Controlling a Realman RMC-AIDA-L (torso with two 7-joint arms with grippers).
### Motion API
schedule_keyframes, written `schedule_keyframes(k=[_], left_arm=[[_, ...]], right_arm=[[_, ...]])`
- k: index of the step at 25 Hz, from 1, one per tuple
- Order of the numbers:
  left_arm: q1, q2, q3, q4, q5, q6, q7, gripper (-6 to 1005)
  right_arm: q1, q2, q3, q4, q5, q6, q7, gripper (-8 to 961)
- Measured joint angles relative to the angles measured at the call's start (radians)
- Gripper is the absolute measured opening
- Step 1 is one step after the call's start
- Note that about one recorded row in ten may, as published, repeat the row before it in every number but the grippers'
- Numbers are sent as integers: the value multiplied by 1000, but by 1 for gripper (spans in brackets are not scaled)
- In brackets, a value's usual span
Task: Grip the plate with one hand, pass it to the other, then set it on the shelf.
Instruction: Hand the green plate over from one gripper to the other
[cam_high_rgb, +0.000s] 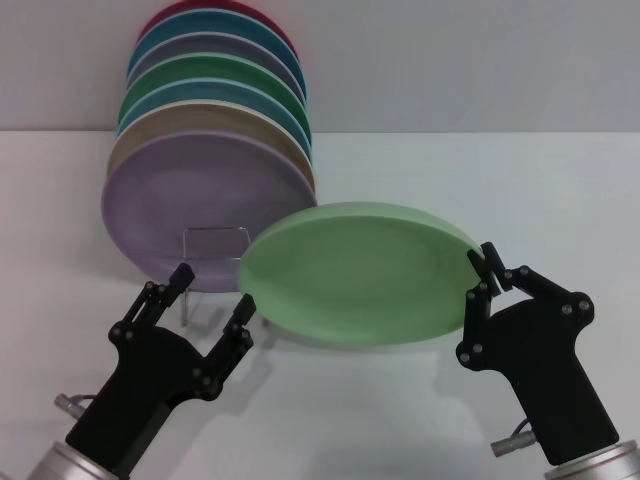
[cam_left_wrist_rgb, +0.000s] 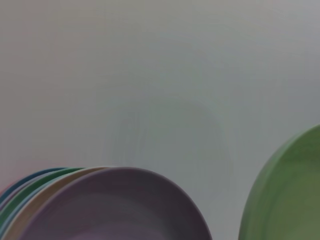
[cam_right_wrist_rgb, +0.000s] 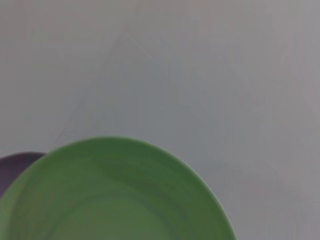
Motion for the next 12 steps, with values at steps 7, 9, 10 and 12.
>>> schedule_keyframes(k=[7, 9, 10, 12], left_arm=[[-10, 2, -5, -12, 0, -20, 0, 662], [-13, 1, -5, -12, 0, -22, 0, 661], [-15, 1, -5, -12, 0, -25, 0, 661], [-18, 0, -5, -12, 0, -32, 0, 661]], right_arm=[[2, 0, -2, 1, 0, 1, -50, 14], [2, 0, -2, 0, 0, 2, -53, 14], [2, 0, -2, -1, 0, 2, -53, 14], [2, 1, -2, -1, 0, 5, -54, 13]])
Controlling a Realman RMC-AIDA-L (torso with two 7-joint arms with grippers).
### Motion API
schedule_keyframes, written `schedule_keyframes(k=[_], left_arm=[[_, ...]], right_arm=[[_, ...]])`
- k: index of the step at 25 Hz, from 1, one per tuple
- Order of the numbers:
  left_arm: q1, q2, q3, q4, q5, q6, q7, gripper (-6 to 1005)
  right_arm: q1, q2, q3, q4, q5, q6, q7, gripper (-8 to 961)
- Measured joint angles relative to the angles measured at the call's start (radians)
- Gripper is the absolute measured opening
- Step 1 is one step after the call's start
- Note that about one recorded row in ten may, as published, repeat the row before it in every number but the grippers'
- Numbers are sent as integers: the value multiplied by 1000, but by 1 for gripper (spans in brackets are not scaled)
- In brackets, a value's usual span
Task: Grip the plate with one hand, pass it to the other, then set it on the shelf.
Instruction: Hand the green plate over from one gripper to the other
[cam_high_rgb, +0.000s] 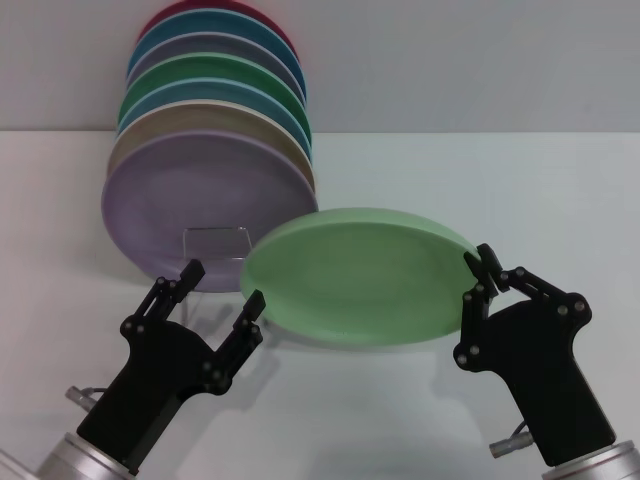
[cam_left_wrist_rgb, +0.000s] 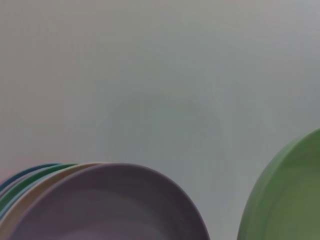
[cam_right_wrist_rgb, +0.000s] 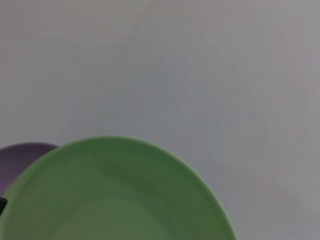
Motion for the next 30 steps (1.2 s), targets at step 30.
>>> schedule_keyframes(k=[30], left_arm=[[-23, 2, -41, -3, -9, -54, 0, 478]], right_arm=[[45, 6, -30, -8, 47, 18, -1, 13]])
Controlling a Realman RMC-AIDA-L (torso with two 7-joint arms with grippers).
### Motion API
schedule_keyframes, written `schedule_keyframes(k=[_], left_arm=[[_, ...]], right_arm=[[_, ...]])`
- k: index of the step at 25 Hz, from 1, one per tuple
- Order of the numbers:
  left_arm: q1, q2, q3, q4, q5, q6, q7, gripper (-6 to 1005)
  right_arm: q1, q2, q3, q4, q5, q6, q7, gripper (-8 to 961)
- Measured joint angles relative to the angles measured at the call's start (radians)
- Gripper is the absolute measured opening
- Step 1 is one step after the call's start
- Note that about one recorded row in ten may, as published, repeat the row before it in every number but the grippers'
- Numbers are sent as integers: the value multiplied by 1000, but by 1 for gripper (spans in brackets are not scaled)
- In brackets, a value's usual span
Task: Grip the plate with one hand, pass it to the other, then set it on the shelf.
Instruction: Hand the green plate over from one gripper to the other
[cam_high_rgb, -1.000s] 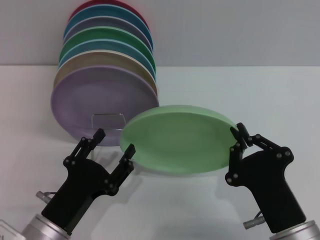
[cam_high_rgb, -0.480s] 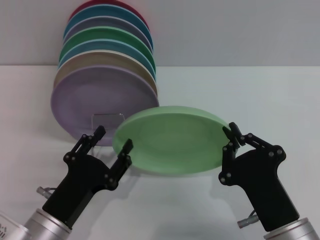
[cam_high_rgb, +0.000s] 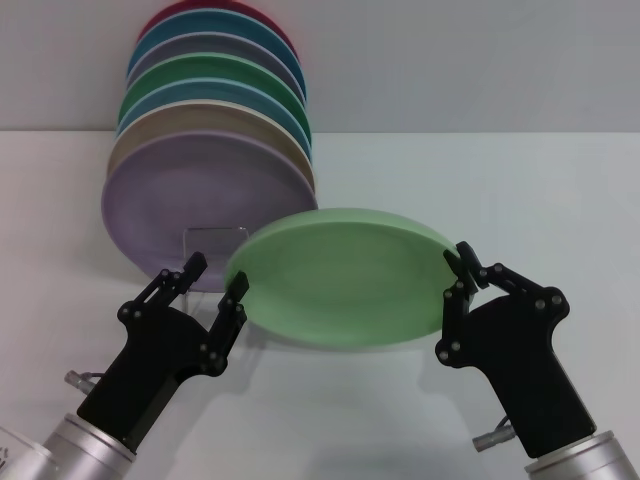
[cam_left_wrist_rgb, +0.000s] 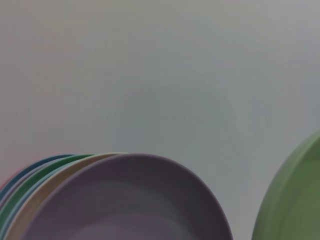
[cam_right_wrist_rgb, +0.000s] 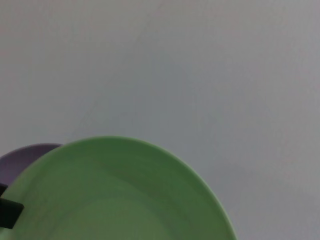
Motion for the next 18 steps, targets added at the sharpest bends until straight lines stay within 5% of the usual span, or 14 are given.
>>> schedule_keyframes(k=[13, 18], left_arm=[[-12, 0, 0, -1, 0, -17, 0, 431], [-16, 0, -1, 0, 0, -19, 0, 310]], right_arm=[[12, 2, 1, -2, 7, 12, -1, 13], [14, 2, 1, 1, 13, 17, -1, 14]])
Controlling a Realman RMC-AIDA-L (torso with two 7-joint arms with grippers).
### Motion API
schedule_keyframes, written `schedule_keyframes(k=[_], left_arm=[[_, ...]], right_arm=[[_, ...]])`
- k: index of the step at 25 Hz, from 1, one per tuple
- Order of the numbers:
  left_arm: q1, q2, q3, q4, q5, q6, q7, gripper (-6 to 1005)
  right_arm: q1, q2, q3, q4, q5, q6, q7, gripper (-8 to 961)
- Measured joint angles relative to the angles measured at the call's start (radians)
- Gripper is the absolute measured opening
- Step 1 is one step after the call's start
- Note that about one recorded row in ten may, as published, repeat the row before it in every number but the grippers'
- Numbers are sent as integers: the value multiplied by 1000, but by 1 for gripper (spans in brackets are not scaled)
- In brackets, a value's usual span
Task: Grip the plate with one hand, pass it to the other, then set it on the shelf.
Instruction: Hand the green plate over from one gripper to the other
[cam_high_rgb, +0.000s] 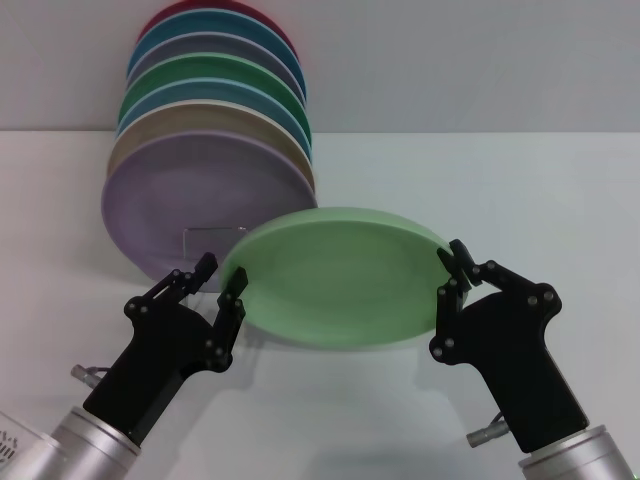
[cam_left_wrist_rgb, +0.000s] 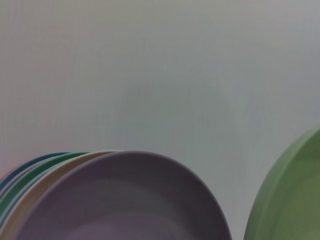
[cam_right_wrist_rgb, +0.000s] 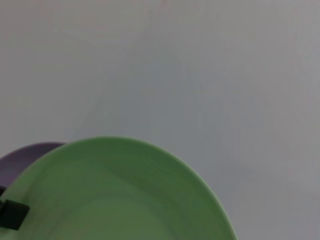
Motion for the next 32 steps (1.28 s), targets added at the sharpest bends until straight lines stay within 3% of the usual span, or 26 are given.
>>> schedule_keyframes(k=[32], left_arm=[[-8, 0, -11, 4, 0, -10, 0, 120]], right_arm=[[23, -2, 0, -1, 19, 9, -2, 14]])
